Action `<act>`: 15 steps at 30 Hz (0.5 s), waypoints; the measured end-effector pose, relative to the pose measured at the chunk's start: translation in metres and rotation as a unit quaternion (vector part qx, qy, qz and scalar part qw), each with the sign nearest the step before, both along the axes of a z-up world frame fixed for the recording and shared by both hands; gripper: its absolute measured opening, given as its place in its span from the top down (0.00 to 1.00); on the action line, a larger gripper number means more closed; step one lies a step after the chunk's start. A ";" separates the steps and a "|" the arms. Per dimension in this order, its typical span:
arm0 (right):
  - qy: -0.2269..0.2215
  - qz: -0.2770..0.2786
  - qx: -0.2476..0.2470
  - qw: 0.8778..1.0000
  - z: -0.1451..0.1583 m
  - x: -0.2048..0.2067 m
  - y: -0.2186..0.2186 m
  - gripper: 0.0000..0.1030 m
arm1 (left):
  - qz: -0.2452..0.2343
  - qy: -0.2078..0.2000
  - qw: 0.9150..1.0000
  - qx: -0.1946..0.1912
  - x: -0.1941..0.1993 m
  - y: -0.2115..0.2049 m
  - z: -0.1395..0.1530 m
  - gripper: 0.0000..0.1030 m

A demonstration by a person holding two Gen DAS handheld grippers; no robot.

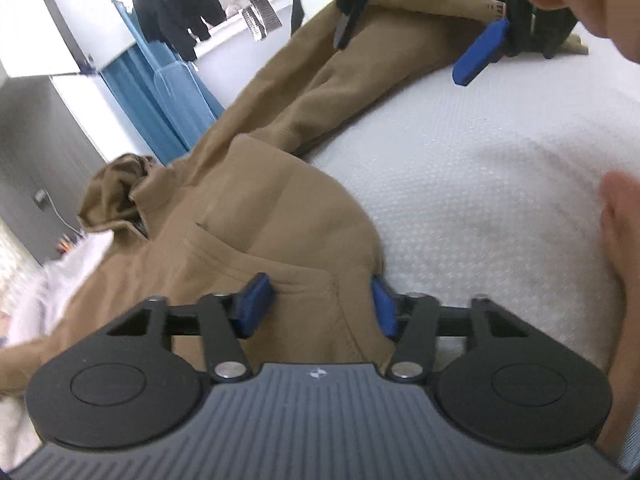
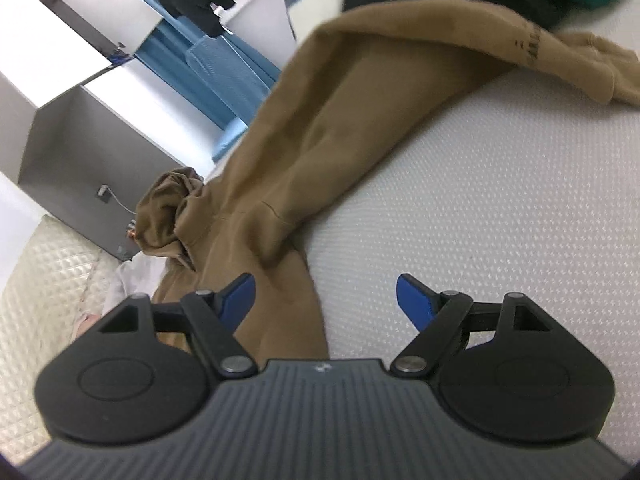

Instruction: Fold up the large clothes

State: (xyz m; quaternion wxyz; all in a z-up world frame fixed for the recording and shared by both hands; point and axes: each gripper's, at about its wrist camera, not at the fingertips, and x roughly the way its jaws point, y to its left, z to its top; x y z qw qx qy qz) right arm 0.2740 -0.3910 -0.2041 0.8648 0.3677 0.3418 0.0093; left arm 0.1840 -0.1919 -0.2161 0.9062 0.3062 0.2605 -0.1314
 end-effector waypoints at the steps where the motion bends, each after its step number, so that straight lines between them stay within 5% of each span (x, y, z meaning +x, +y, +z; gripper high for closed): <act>1: 0.001 0.003 -0.002 1.000 -0.001 0.001 0.001 0.22 | -0.001 -0.003 1.000 0.000 -0.001 0.002 0.002 0.54; 5: 0.008 0.018 -0.010 1.000 -0.004 0.003 0.007 0.22 | 0.011 -0.025 0.999 -0.021 -0.003 0.016 0.020 0.82; 10: 0.019 0.040 0.003 0.999 -0.010 0.006 0.012 0.22 | 0.065 -0.041 0.993 -0.087 0.003 0.062 0.055 0.83; 15: 0.027 0.078 0.012 0.997 -0.018 0.007 0.031 0.22 | 0.134 -0.021 0.977 -0.165 0.022 0.116 0.080 0.83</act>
